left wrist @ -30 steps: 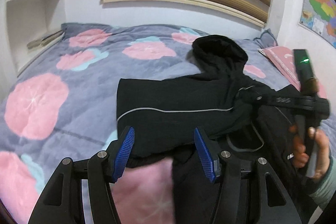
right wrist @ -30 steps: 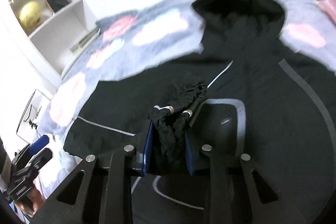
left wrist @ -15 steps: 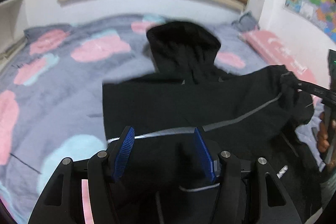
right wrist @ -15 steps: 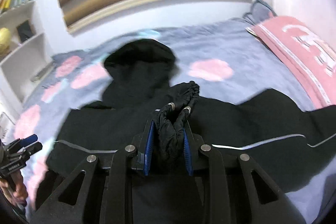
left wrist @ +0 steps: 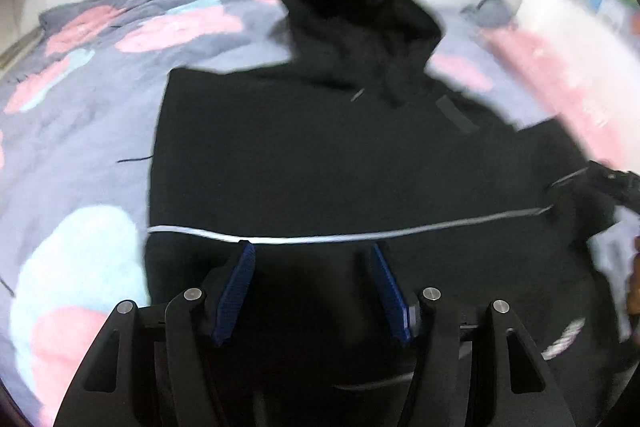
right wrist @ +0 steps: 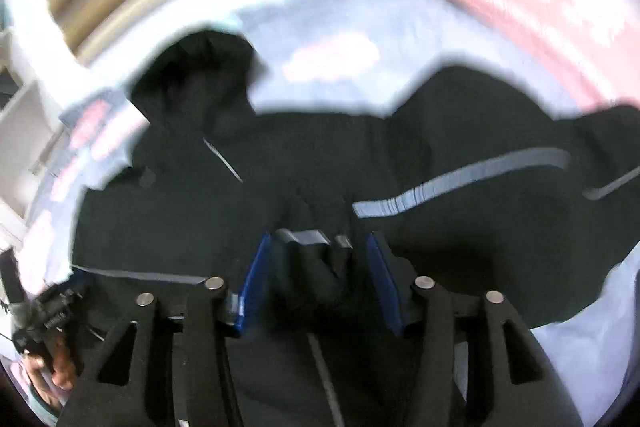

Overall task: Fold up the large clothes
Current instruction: 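Grasp the other sleeve cuff with the right gripper and lift it, then fold the held sleeve across the jacket body with the right gripper, release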

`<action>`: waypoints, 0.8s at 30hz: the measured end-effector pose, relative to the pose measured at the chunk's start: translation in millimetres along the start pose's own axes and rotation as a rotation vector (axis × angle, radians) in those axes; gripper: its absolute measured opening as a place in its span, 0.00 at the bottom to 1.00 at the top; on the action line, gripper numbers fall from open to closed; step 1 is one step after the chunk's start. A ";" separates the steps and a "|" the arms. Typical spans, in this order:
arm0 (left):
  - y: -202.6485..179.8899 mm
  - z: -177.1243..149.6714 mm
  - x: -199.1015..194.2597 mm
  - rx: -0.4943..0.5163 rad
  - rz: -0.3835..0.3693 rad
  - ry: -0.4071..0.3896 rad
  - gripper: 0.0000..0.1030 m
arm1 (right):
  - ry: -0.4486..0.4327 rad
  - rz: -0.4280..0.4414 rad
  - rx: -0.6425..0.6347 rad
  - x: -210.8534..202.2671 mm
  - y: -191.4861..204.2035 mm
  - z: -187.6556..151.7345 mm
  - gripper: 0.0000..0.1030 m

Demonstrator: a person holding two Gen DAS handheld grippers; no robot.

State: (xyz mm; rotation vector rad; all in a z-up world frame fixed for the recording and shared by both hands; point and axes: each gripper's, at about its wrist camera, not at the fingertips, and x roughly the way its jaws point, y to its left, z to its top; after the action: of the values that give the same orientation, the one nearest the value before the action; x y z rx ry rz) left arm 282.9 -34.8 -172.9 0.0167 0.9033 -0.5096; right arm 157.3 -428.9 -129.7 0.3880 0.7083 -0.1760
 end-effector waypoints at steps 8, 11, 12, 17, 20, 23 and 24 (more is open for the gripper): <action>1.4 -17.2 25.9 -0.005 0.013 0.022 0.61 | 0.102 -0.090 -0.211 60.4 50.2 -32.4 0.62; -1.9 -21.4 26.5 0.024 0.028 -0.014 0.62 | 0.142 -0.148 -0.240 95.9 38.2 -61.7 0.58; -3.2 -22.5 28.1 0.035 0.042 -0.021 0.63 | 0.120 -0.144 -0.238 94.6 37.8 -63.6 0.58; -11.9 -27.7 32.6 0.086 0.106 -0.041 0.66 | 0.107 -0.152 -0.248 89.8 36.5 -66.1 0.58; -8.8 -26.3 30.1 0.079 0.103 -0.029 0.66 | 0.122 -0.091 -0.204 72.3 28.0 -60.3 0.58; -16.2 -24.4 16.0 0.103 0.113 -0.025 0.66 | 0.094 -0.035 -0.153 29.3 12.8 -53.1 0.58; -21.5 -24.8 6.3 0.111 0.097 -0.035 0.66 | 0.080 -0.036 -0.144 15.4 6.3 -50.6 0.60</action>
State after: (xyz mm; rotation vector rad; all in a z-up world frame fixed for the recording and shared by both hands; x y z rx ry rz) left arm 258.4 -50.8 -189.0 0.1517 0.8346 -0.4680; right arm 140.3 -403.2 -173.1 0.2458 0.8018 -0.1431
